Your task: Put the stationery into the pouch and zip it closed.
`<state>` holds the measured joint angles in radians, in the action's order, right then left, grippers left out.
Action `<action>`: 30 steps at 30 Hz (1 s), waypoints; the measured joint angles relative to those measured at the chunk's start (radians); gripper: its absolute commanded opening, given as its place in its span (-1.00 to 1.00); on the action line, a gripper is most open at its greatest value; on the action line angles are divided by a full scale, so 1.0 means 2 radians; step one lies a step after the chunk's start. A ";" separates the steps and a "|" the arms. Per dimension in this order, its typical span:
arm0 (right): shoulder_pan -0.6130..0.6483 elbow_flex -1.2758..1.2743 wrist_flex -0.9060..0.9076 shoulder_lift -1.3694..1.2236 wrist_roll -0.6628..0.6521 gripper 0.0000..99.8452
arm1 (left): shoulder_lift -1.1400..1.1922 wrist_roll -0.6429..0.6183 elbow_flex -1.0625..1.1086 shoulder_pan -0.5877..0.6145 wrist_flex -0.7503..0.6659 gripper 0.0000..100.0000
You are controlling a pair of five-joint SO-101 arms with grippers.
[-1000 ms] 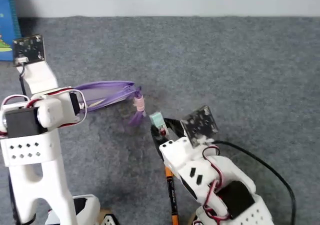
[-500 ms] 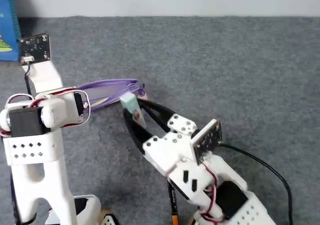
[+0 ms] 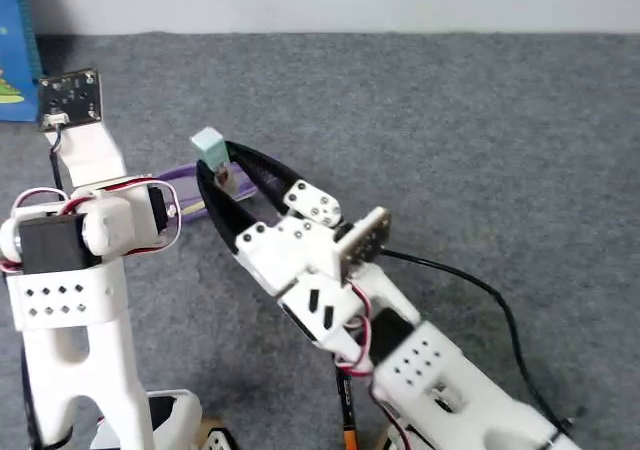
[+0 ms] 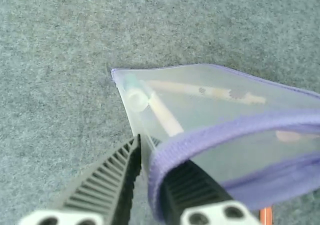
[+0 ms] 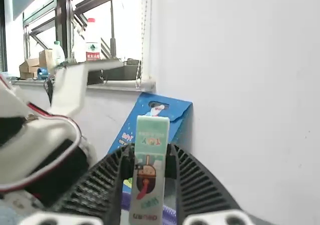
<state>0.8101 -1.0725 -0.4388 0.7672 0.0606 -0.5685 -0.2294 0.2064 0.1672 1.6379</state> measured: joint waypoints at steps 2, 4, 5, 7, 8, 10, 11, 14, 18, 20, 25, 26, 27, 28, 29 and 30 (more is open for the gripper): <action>0.000 0.000 -0.028 -0.031 0.000 -0.98 | 0.000 0.000 0.000 0.000 0.000 -0.98; 0.000 0.000 -0.052 -0.060 0.000 -0.98 | 0.000 0.000 0.000 0.000 0.000 -0.98; 0.000 0.000 -0.061 -0.071 0.000 -0.98 | 0.000 0.000 0.000 0.000 0.000 -0.98; -0.002 0.000 -0.072 -0.091 0.000 -0.98 | 0.000 0.000 0.000 0.000 0.000 -0.98; -0.004 0.000 -0.075 -0.100 0.000 -0.97 | 0.000 0.000 0.000 0.000 0.000 -0.98; -0.005 0.000 -0.077 -0.114 0.000 -0.89 | 0.000 0.000 0.000 0.000 0.000 -0.98; -0.006 0.000 -0.077 -0.117 0.000 -0.81 | 0.000 0.000 0.000 -0.001 0.000 -0.98; -0.006 0.000 -0.077 -0.120 0.000 -0.60 | 0.000 0.000 0.000 -0.001 0.000 -0.98; -0.006 0.001 -0.071 -0.120 0.000 -0.60 | 0.000 0.000 0.000 -0.001 0.000 -0.98; -0.006 0.001 -0.058 -0.120 0.000 -0.63 | 0.000 0.000 0.000 -0.001 0.000 -0.98; -0.007 0.001 -0.006 -0.084 -0.001 -0.64 | 0.000 0.000 0.000 -0.001 0.000 -0.98; -0.007 0.001 0.007 -0.071 -0.001 -0.64 | 0.000 0.000 0.000 -0.001 0.000 -0.98; -0.007 0.001 0.021 -0.057 -0.001 -0.64 | 0.000 0.000 0.000 -0.001 0.000 -0.98; -0.007 0.001 0.037 -0.041 -0.001 -0.64 | 0.000 0.000 0.000 -0.001 0.000 -0.98; -0.007 0.001 0.053 -0.023 -0.001 -0.64 | 0.000 0.000 0.000 -0.001 0.000 -0.98; -0.007 0.001 0.069 -0.006 -0.001 -0.64 | 0.000 0.000 0.000 -0.001 0.000 -0.98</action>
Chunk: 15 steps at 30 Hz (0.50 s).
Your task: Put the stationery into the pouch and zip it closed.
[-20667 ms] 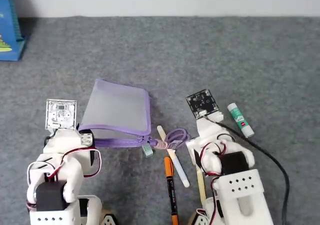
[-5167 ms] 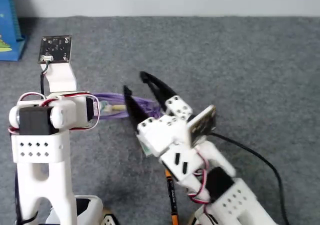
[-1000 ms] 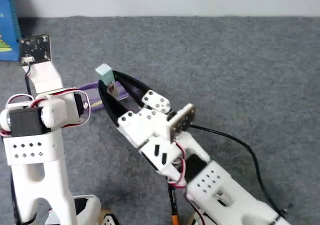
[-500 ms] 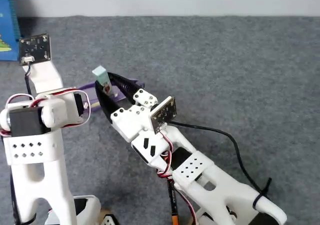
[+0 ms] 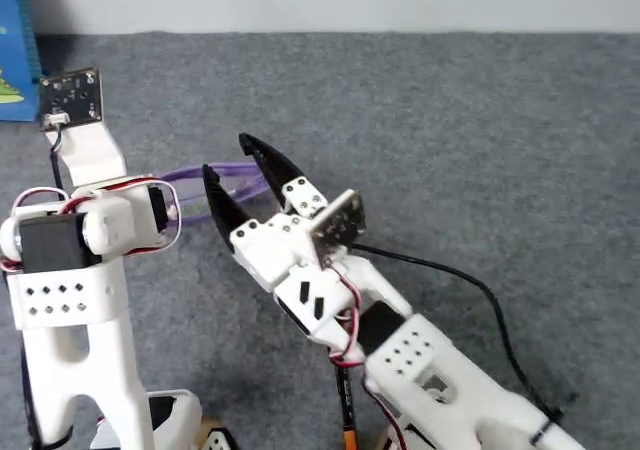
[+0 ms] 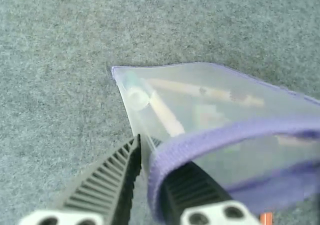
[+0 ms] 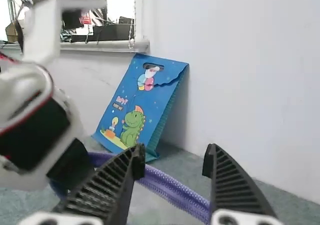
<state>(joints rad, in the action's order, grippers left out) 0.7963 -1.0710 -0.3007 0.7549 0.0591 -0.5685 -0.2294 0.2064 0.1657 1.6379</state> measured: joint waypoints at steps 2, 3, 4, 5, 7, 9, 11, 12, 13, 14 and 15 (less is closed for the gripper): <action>0.000 0.000 0.036 0.036 0.000 -0.64 | 0.000 0.000 0.000 0.000 0.000 -0.98; 0.000 0.000 0.055 0.054 0.000 -0.64 | 0.000 0.000 0.002 0.000 0.000 -0.98; 0.000 0.000 0.076 0.073 0.000 -0.64 | 0.000 0.000 0.005 0.000 0.000 -0.98; 0.000 0.000 0.099 0.091 0.000 -0.64 | 0.000 0.000 0.005 0.000 0.000 -0.98; 0.000 0.000 0.157 0.127 0.000 -0.64 | 0.000 0.000 0.005 0.002 0.000 -0.98; -0.006 0.000 0.225 0.159 0.002 -0.64 | 0.000 0.000 0.005 0.008 0.000 -0.98; -0.023 0.000 0.303 0.183 0.026 -0.64 | 0.000 0.000 0.005 0.015 0.000 -0.98; -0.035 0.000 0.343 0.189 0.044 -0.64 | 0.000 0.000 0.005 0.018 0.000 -0.98; -0.050 0.000 0.381 0.195 0.060 -0.64 | 0.000 0.000 0.005 0.018 0.000 -0.98; -0.065 0.000 0.419 0.197 0.076 -0.64 | 0.000 0.000 0.005 0.018 0.000 -0.98; -0.079 0.000 0.456 0.198 0.088 -0.64 | 0.000 0.000 0.005 0.018 0.000 -0.98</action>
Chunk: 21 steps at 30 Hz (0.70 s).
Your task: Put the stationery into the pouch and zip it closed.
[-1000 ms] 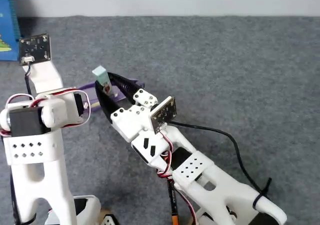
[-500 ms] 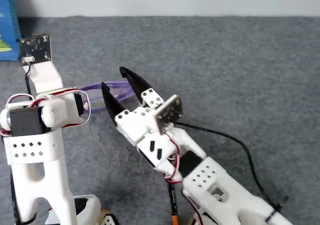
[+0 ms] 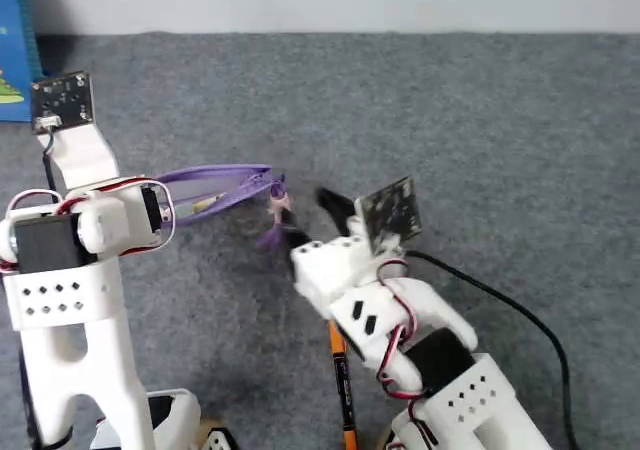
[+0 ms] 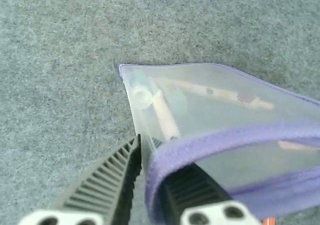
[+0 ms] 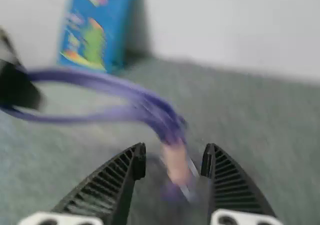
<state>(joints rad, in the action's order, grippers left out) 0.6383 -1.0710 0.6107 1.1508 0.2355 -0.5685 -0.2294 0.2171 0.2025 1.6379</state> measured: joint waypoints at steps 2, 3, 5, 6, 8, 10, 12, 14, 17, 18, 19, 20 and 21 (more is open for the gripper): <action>-0.014 0.000 0.069 0.000 0.011 -0.64 | 0.000 0.000 0.000 0.000 0.000 -0.98; -0.015 0.000 0.101 0.000 0.014 -0.64 | 0.000 0.000 0.000 0.000 0.000 -0.98; -0.017 0.000 0.160 0.000 0.016 -0.64 | 0.000 0.000 0.000 0.000 0.000 -0.98; -0.018 0.000 0.185 0.000 0.016 -0.64 | 0.000 0.000 0.000 0.000 0.000 -0.98; -0.018 0.000 0.229 0.001 0.016 -0.64 | 0.000 0.000 0.000 0.000 0.000 -0.98; -0.018 0.000 0.269 0.000 0.018 -0.64 | 0.000 0.000 0.000 0.001 0.000 -0.98; -0.018 0.000 0.296 -0.011 0.018 -0.64 | 0.000 0.000 0.000 0.001 0.000 -0.98; -0.018 0.000 0.311 -0.037 0.018 -0.64 | 0.000 0.000 0.000 0.001 0.000 -0.98; -0.018 0.000 0.316 -0.091 0.034 -0.64 | 0.000 0.000 0.000 0.001 0.000 -0.98; -0.018 0.000 0.316 -0.114 0.039 -0.64 | 0.000 0.000 0.000 0.001 0.000 -0.98; -0.018 0.000 0.315 -0.137 0.044 -0.64 | 0.000 0.000 0.000 0.001 0.000 -0.98; -0.018 0.000 0.311 -0.160 0.048 -0.64 | 0.000 0.000 0.000 0.001 0.000 -0.98; -0.018 0.000 0.303 -0.182 0.052 -0.64 | 0.000 0.000 0.000 0.001 0.000 -0.98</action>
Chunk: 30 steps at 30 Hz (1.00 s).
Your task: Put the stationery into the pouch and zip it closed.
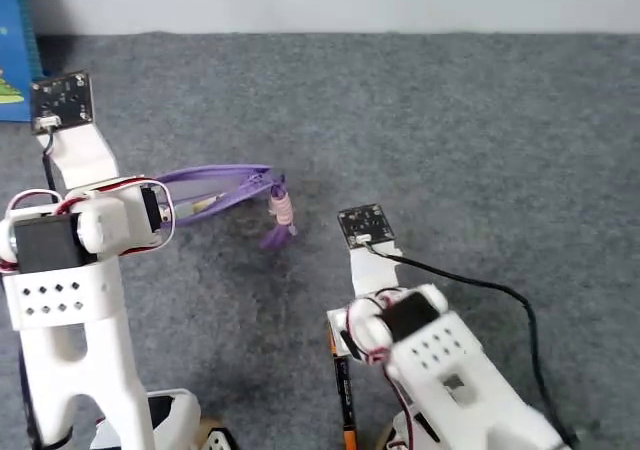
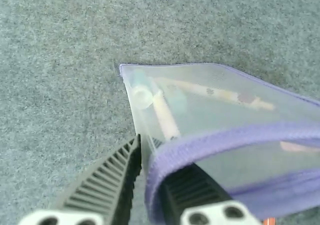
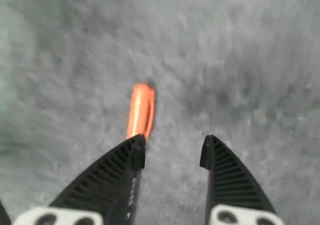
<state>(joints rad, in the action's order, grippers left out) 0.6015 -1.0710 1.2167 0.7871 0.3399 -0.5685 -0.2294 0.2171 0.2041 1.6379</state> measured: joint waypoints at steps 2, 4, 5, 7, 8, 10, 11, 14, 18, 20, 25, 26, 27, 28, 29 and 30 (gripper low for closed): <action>0.000 0.000 -0.021 -0.041 0.005 -0.64 | 0.000 0.000 0.000 0.000 0.000 -0.98; 0.000 0.000 -0.044 -0.078 0.008 -0.64 | 0.000 0.000 0.000 0.000 0.000 -0.98; 0.000 0.000 -0.054 -0.093 0.008 -0.64 | 0.000 0.000 0.000 0.000 0.000 -0.98; 0.006 0.000 -0.070 -0.113 0.009 -0.64 | 0.000 0.000 0.005 0.000 0.000 -0.98; 0.013 0.000 -0.074 -0.116 0.012 -0.64 | 0.000 0.000 0.006 0.000 0.000 -0.98; 0.033 0.000 -0.077 -0.116 0.021 -0.64 | 0.000 0.000 0.007 0.000 0.000 -0.98; 0.044 0.000 -0.077 -0.116 0.028 -0.64 | 0.000 0.000 0.007 0.000 0.000 -0.98; 0.079 0.000 -0.077 -0.114 0.043 -0.64 | 0.000 0.000 0.007 0.000 0.000 -0.98; 0.095 0.001 -0.087 -0.107 0.050 -0.64 | 0.000 0.000 0.007 0.000 0.000 -0.98; 0.095 0.001 -0.100 -0.107 0.050 -0.64 | 0.000 0.000 0.007 0.000 0.000 -0.98; 0.097 0.000 -0.158 -0.144 0.050 -0.66 | 0.000 0.000 0.007 0.000 0.000 -0.98; 0.097 0.000 -0.170 -0.157 0.050 -0.70 | 0.000 0.000 0.007 0.000 0.000 -0.98; 0.096 0.000 -0.180 -0.170 0.050 -0.76 | 0.000 0.000 0.007 0.000 0.000 -0.98; 0.091 0.000 -0.187 -0.182 0.050 -0.82 | 0.000 0.000 0.007 0.000 0.000 -0.98; 0.081 0.001 -0.192 -0.190 0.050 -0.88 | 0.000 0.000 0.007 0.000 0.000 -0.98; 0.073 0.001 -0.196 -0.195 0.050 -0.94 | 0.000 0.000 0.008 0.000 0.000 -0.98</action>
<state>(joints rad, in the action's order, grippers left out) 0.7472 -1.0694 0.8255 0.3974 0.4396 -0.5685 -0.2294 0.2340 0.2041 1.6379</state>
